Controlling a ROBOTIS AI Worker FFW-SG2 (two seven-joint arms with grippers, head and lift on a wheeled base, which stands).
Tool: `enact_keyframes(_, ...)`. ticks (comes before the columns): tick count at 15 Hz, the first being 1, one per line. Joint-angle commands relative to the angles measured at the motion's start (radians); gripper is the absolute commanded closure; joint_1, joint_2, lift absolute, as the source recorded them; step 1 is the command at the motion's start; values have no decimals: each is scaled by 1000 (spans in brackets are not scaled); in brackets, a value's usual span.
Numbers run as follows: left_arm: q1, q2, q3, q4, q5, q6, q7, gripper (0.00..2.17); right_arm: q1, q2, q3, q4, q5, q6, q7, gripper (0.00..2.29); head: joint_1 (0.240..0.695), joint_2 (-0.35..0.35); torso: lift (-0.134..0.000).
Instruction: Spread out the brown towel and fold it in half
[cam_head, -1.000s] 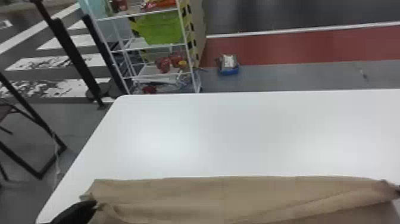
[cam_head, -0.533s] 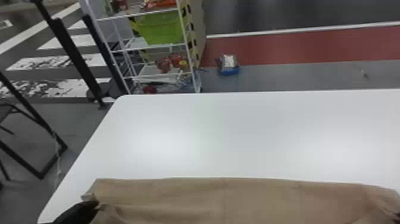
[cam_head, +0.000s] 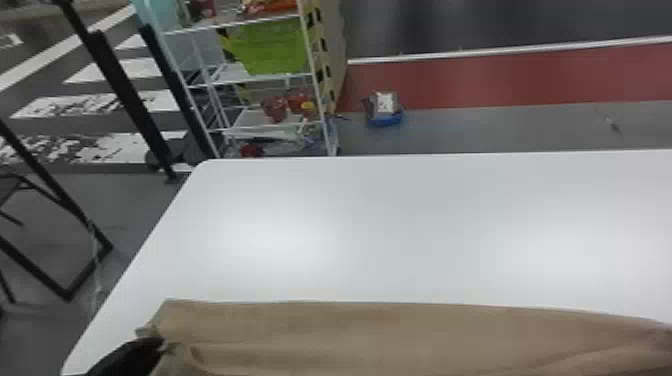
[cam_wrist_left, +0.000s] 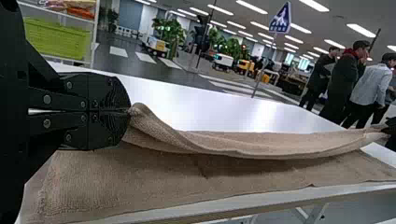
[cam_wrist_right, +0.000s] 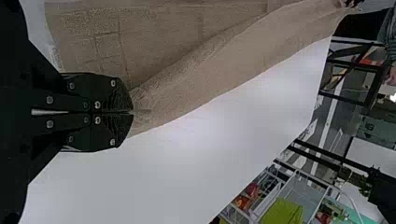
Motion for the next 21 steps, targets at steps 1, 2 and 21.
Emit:
enact_keyframes(1, 0, 0, -2, 0, 0, -2, 1, 1366, 51, -6, 6, -8, 11, -14, 3, 1166, 695, 220, -134)
enact_keyframes(2, 0, 0, -7, 0, 0, -2, 8, 1366, 63, -5, 38, 0, 35, -21, 3, 1166, 695, 218, -134)
enact_keyframes(21, 0, -9, 0, 2, -17, -2, 12, 1362, 175, -22, 16, -37, 46, -60, 3, 309, 695, 256, -134)
